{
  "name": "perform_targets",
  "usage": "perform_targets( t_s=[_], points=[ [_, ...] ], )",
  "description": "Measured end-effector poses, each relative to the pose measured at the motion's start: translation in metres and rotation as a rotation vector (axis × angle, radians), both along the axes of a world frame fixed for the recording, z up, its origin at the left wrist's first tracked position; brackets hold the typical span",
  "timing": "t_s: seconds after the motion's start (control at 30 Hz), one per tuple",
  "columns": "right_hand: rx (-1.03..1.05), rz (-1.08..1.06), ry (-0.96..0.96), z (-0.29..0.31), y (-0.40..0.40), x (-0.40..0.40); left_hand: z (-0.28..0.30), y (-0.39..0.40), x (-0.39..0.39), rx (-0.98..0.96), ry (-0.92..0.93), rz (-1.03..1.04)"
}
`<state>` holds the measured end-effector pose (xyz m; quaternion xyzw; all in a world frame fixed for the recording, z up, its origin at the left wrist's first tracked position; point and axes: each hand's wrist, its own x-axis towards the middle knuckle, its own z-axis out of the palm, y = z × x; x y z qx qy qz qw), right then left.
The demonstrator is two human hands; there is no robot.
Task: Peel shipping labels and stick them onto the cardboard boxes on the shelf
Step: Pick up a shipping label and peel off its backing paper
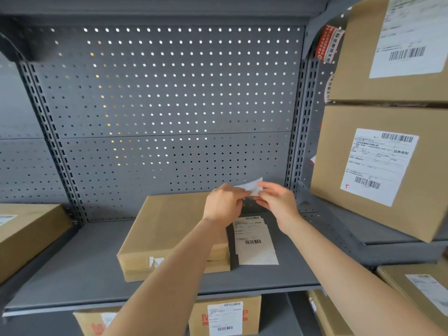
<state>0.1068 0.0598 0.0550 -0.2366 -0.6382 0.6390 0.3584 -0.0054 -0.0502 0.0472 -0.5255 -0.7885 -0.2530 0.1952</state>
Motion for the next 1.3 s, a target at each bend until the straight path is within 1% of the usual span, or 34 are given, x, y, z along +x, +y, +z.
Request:
perform_targets(
  t_s=[0.17,0.27,0.33,0.5,0.63,0.7,0.83,0.97,1.1,1.3],
  points=[
    [0.070,0.081,0.055,0.020,-0.030,-0.023,0.009,-0.032,-0.022,0.138,-0.055,0.069],
    [0.082,0.120,0.085,0.027,-0.052,-0.041,0.015,-0.060,-0.032,0.241,-0.205,0.078],
    [0.107,0.142,0.076,0.028,-0.066,-0.053,0.016,-0.078,-0.039,0.276,-0.303,0.076],
    [0.161,0.218,0.027,0.022,-0.102,-0.081,0.012,-0.117,-0.057,0.434,-0.529,0.117],
    [0.159,0.281,-0.006,0.014,-0.123,-0.098,0.003,-0.135,-0.071,0.516,-0.731,0.132],
    [0.167,0.288,-0.043,0.007,-0.128,-0.107,0.000,-0.142,-0.076,0.535,-0.805,0.120],
    [0.135,0.273,-0.082,0.001,-0.135,-0.116,-0.007,-0.149,-0.083,0.532,-0.885,0.052],
    [0.106,0.268,-0.090,0.000,-0.137,-0.118,-0.016,-0.151,-0.093,0.496,-0.906,0.043],
    [0.080,0.266,-0.101,-0.002,-0.130,-0.117,-0.016,-0.151,-0.096,0.500,-0.933,0.027],
    [0.185,0.283,-0.197,0.004,-0.120,-0.110,-0.013,-0.148,-0.097,0.491,-0.969,0.004]
  ],
)
